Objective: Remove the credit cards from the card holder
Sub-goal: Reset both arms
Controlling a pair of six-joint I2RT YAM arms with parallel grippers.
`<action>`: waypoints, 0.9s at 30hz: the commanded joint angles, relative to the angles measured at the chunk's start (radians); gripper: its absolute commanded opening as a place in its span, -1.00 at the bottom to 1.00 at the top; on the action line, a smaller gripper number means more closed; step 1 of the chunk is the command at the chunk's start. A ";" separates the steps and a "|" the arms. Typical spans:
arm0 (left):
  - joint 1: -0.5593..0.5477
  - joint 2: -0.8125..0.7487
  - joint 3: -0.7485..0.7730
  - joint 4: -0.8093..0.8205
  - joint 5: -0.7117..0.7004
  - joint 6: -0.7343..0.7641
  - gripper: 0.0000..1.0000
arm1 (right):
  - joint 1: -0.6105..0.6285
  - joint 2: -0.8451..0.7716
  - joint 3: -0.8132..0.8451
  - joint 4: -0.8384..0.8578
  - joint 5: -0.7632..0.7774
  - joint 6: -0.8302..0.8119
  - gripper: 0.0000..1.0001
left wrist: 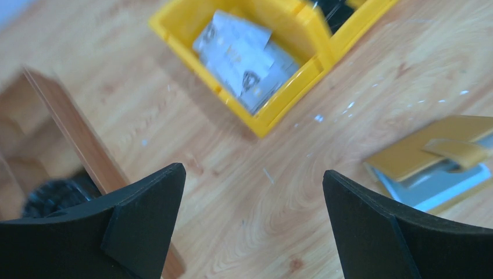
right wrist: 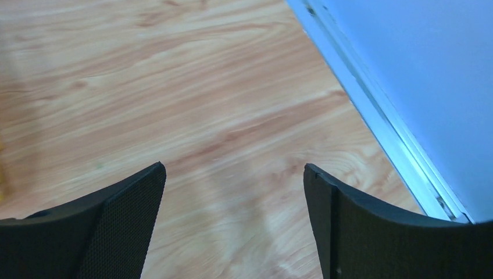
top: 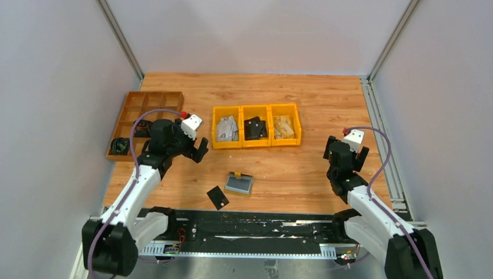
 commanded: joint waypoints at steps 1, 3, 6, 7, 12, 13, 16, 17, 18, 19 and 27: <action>0.102 0.147 -0.047 0.238 0.028 -0.126 1.00 | -0.092 0.115 -0.067 0.227 0.117 -0.032 0.82; 0.124 0.217 -0.072 0.342 0.013 -0.164 1.00 | -0.113 0.168 -0.093 0.301 0.112 -0.024 0.82; 0.131 0.266 -0.147 0.522 -0.002 -0.197 1.00 | -0.125 0.236 -0.113 0.415 0.096 -0.041 0.83; 0.131 0.273 -0.176 0.590 -0.012 -0.203 1.00 | -0.126 0.252 -0.113 0.446 0.085 -0.063 0.83; 0.131 0.327 -0.339 0.962 -0.062 -0.255 1.00 | -0.136 0.323 -0.117 0.582 0.048 -0.121 0.83; 0.131 0.334 -0.340 0.976 -0.086 -0.263 1.00 | -0.139 0.336 -0.123 0.615 0.036 -0.123 0.83; 0.131 0.367 -0.304 0.946 -0.092 -0.273 1.00 | -0.143 0.389 -0.119 0.690 0.018 -0.171 0.82; 0.131 0.375 -0.298 0.939 -0.102 -0.279 1.00 | -0.146 0.405 -0.120 0.722 0.018 -0.189 0.82; 0.131 0.373 -0.296 0.937 -0.116 -0.284 1.00 | -0.152 0.422 -0.123 0.758 0.019 -0.195 0.83; 0.132 0.371 -0.298 0.937 -0.131 -0.288 1.00 | -0.162 0.435 -0.123 0.779 0.008 -0.197 0.84; 0.169 0.295 -0.382 1.021 -0.193 -0.330 1.00 | -0.209 0.505 -0.137 0.859 -0.152 -0.207 0.83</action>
